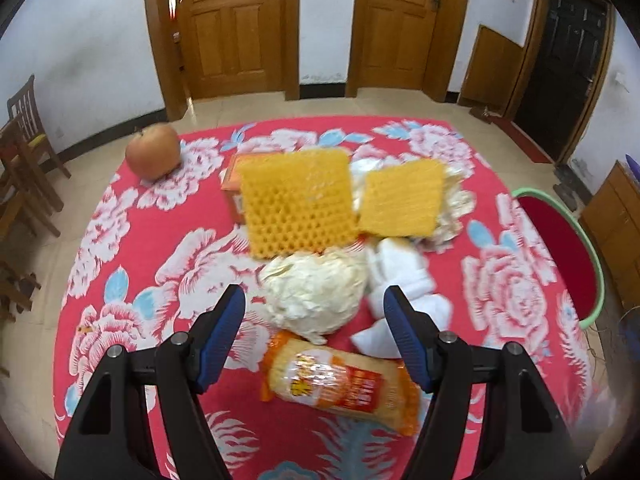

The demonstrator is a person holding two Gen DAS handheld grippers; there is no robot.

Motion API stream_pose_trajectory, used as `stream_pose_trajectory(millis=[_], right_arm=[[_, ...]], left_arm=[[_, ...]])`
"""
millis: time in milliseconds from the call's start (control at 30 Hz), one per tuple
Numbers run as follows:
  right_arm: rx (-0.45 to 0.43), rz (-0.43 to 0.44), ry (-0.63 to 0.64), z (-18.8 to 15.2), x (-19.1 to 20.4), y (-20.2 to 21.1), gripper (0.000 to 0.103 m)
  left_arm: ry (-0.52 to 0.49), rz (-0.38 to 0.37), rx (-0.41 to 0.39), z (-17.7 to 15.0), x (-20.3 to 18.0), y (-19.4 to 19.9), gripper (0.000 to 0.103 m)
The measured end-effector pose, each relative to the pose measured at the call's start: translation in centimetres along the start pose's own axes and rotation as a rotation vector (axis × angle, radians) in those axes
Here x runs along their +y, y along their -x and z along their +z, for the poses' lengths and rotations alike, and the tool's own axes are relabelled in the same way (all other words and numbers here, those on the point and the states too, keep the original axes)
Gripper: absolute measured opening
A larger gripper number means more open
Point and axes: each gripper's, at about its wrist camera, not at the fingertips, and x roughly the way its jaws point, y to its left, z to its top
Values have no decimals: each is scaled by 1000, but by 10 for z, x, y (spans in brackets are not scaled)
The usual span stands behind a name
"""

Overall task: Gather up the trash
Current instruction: 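Return both tools to the table and grasp the crumpled white paper with the left tool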

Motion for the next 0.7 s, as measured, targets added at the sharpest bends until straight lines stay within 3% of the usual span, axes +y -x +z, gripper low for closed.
stream_pose_trajectory(millis=[300,400,700], right_arm=[[42,-10,12,-6,8,-12,58],[56,-12,17,-7,11,-17,58],[76,7,57,-13,29,-21,58]], left_arm=[[48,-72,31,-4,11,-24,71],[64,-111,39,-4,16,-28,55],[95,-135,-10,-4,29,-7,50]])
